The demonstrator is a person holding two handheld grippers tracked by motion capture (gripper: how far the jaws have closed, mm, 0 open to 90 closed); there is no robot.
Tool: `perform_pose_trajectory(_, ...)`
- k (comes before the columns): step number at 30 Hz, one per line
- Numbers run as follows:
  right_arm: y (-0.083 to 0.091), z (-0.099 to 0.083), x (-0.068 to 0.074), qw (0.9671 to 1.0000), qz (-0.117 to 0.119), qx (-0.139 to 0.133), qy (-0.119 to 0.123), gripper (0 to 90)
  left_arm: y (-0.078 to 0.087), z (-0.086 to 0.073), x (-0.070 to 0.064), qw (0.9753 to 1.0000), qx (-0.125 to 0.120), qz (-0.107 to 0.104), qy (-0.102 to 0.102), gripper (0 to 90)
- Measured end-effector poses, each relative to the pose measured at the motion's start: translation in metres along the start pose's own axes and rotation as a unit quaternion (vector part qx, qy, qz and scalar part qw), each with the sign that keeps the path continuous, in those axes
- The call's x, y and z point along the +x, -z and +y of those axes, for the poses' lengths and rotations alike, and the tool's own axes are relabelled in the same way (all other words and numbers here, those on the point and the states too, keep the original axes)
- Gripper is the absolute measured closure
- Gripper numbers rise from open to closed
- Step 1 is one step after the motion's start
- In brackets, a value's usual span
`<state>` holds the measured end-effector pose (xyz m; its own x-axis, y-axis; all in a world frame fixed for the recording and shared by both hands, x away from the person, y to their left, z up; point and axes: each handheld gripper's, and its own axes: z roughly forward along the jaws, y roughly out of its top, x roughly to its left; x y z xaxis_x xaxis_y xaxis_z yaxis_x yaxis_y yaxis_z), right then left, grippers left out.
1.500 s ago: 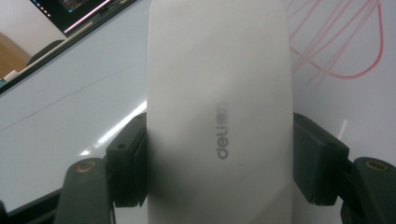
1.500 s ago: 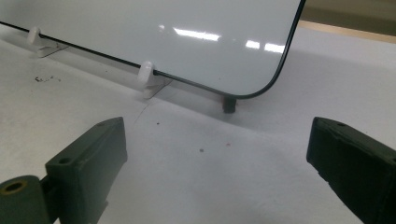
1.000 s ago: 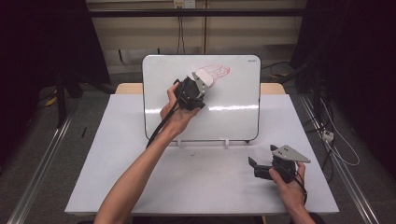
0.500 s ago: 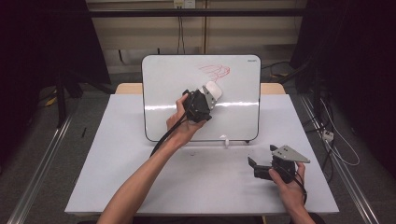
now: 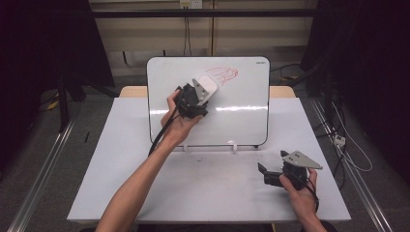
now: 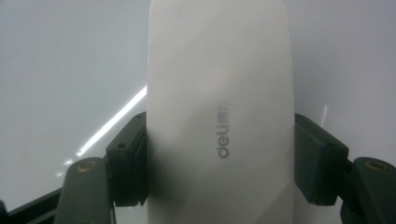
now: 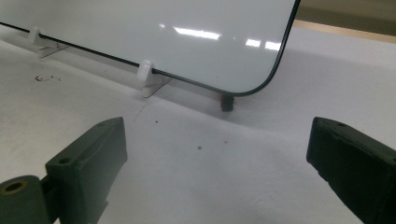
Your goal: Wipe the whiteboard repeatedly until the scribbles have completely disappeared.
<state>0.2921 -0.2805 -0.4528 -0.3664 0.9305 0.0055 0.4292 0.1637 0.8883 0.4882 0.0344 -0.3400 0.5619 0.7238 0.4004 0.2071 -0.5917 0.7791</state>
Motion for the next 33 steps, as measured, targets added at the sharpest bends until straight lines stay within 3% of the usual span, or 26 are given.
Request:
perform_pose_trajectory(3,0.000,0.000,0.000,1.0000,0.000,0.000,0.000,5.3,0.005,-0.009,0.019,0.9995,-0.002,0.010,0.031,31.0)
perform_pose_trajectory(7,0.000,0.000,0.000,1.0000,-0.001,0.001,0.000,5.3,0.012,-0.023,0.039,0.9984,0.001,0.018,0.053,31.0)
perform_pose_trajectory(13,-0.001,0.000,0.001,1.0000,-0.001,0.001,0.001,5.3,0.018,-0.032,0.058,0.9963,0.002,0.026,0.082,31.0)
perform_pose_trajectory(21,-0.001,0.001,0.001,1.0000,-0.001,0.000,0.001,5.3,0.016,-0.024,0.060,0.9951,0.016,0.034,0.091,31.0)
perform_pose_trajectory(33,-0.003,0.002,0.002,1.0000,0.001,0.001,0.002,5.3,0.010,-0.007,0.055,0.9952,0.012,0.040,0.089,31.0)
